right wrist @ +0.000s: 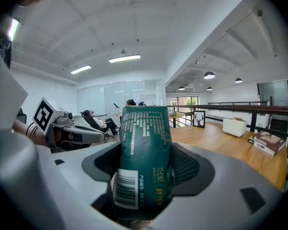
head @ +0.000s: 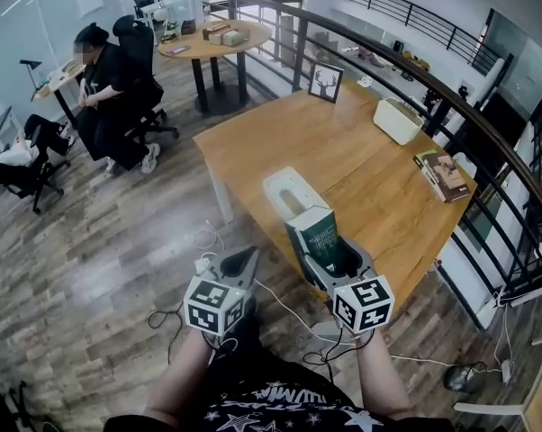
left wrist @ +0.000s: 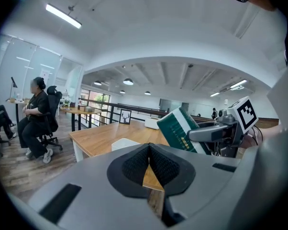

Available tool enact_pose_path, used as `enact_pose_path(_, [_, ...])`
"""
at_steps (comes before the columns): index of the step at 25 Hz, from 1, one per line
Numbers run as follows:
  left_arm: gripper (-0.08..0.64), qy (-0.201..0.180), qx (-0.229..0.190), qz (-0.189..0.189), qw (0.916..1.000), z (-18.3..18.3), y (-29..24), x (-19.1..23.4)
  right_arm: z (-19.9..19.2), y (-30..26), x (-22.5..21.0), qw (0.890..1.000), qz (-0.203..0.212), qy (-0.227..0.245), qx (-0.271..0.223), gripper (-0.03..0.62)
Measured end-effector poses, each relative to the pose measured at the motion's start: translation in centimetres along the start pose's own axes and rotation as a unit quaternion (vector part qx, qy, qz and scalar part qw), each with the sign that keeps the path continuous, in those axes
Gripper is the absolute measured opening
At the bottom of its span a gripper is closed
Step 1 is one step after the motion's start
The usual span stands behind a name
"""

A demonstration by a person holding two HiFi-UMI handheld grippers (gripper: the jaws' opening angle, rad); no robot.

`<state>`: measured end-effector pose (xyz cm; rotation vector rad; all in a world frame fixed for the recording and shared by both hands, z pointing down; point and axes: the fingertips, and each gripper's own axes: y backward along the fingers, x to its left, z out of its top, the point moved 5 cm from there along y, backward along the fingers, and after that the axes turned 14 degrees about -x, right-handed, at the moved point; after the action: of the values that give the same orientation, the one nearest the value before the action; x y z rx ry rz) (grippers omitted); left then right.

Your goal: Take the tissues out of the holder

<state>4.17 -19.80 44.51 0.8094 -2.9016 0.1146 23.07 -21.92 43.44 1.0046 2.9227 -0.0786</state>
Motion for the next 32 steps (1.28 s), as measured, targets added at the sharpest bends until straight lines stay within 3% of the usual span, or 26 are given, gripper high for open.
enact_pose_path(7, [0.012,-0.002,0.000,0.017,0.9999,0.6,3.7,-1.2,0.2,2.0,2.0,1.000,0.010,-0.023,-0.015,0.336])
enact_pose_path(12, [0.012,-0.012,0.013,0.003,0.9998,-0.3,4.3,-1.6,0.3,3.2,3.2,1.000,-0.008,0.004,-0.020,0.336])
enact_pose_path(17, [0.012,0.000,0.016,-0.010,0.9998,-1.1,6.6,-1.5,-0.1,3.9,5.4,0.999,-0.019,-0.028,-0.030,0.336])
enact_pose_path(22, [0.012,0.005,0.017,-0.019,0.9997,-0.7,11.5,-0.9,0.6,5.2,9.5,0.995,-0.039,-0.067,-0.059,0.336])
enact_pose_path(32, [0.012,0.006,0.009,-0.027,0.9996,-0.4,20.4,-0.3,0.8,8.9,17.7,0.992,-0.059,-0.084,-0.077,0.336])
